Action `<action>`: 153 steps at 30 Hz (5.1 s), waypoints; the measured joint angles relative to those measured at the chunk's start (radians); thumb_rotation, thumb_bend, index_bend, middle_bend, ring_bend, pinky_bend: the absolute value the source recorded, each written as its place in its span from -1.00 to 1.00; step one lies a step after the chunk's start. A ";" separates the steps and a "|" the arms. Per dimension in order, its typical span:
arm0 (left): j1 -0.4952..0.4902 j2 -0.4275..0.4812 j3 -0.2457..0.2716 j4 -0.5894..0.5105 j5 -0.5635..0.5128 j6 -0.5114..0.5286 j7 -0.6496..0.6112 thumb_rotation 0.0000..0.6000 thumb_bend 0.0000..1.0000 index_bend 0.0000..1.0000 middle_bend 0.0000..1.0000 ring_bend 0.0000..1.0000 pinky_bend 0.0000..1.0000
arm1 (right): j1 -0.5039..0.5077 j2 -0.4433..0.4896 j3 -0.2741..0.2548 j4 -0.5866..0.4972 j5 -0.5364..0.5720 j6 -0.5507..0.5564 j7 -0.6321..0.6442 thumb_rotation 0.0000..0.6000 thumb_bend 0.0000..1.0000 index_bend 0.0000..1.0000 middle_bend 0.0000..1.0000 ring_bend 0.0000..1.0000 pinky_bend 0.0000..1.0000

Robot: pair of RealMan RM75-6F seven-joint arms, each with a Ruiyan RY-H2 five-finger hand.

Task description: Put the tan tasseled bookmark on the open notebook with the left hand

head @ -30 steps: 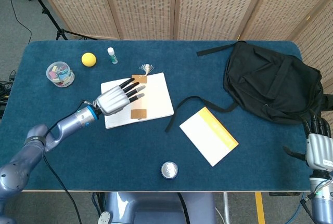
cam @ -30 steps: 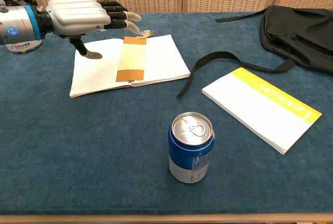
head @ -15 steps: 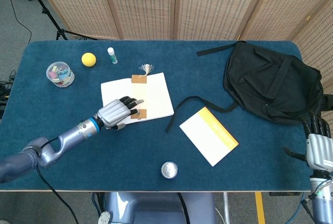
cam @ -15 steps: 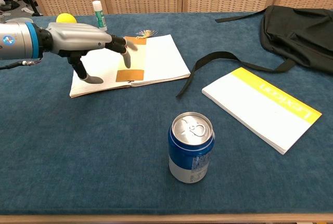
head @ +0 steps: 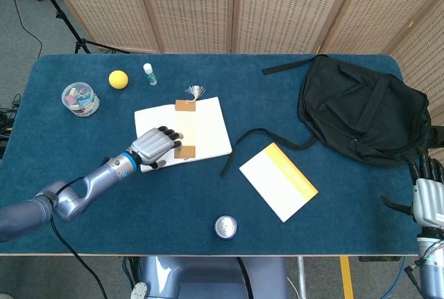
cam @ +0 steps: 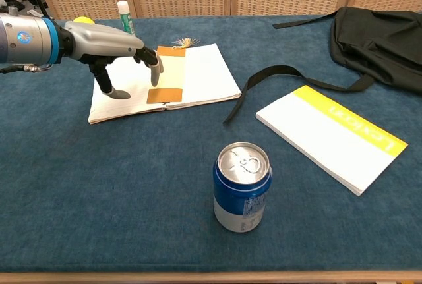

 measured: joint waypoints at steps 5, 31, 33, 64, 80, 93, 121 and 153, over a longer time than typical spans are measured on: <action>-0.012 -0.025 -0.011 0.021 -0.023 -0.050 0.007 1.00 -0.33 -0.27 -0.55 -0.62 -0.60 | -0.001 0.001 -0.001 -0.003 -0.001 0.001 -0.003 1.00 -0.95 -0.69 -1.00 -1.00 -0.95; -0.078 -0.168 -0.096 0.125 -0.179 -0.173 0.132 1.00 -0.33 -0.27 -0.55 -0.62 -0.60 | 0.001 0.005 0.004 0.009 0.020 -0.020 0.017 1.00 -0.95 -0.69 -1.00 -1.00 -0.95; -0.083 -0.172 -0.100 0.125 -0.197 -0.180 0.146 1.00 -0.32 -0.27 -0.55 -0.62 -0.60 | 0.001 0.006 0.005 0.009 0.020 -0.020 0.019 1.00 -0.94 -0.69 -1.00 -1.00 -0.95; -0.137 -0.099 -0.056 -0.110 -0.728 -0.052 0.404 1.00 -0.27 -0.28 -0.55 -0.62 -0.56 | -0.004 0.027 -0.002 -0.026 -0.003 -0.012 0.044 1.00 -0.95 -0.69 -1.00 -1.00 -0.95; -0.154 -0.131 -0.053 -0.117 -0.836 0.003 0.469 1.00 -0.27 -0.28 -0.55 -0.62 -0.56 | -0.004 0.034 -0.001 -0.031 0.000 -0.015 0.055 1.00 -0.95 -0.69 -1.00 -1.00 -0.95; -0.166 -0.157 -0.074 -0.103 -0.908 0.006 0.472 1.00 -0.24 -0.28 -0.55 -0.62 -0.56 | -0.004 0.036 -0.002 -0.030 0.003 -0.020 0.058 1.00 -0.95 -0.69 -1.00 -1.00 -0.95; -0.223 -0.192 -0.119 -0.161 -1.178 0.130 0.584 1.00 -0.23 -0.28 -0.55 -0.62 -0.56 | -0.005 0.046 -0.005 -0.038 -0.003 -0.022 0.076 1.00 -0.95 -0.69 -1.00 -1.00 -0.95; -0.191 -0.167 -0.189 -0.267 -1.217 0.223 0.639 1.00 -0.25 -0.28 -0.60 -0.62 -0.56 | -0.006 0.050 -0.009 -0.046 -0.012 -0.016 0.078 1.00 -0.95 -0.69 -1.00 -1.00 -0.95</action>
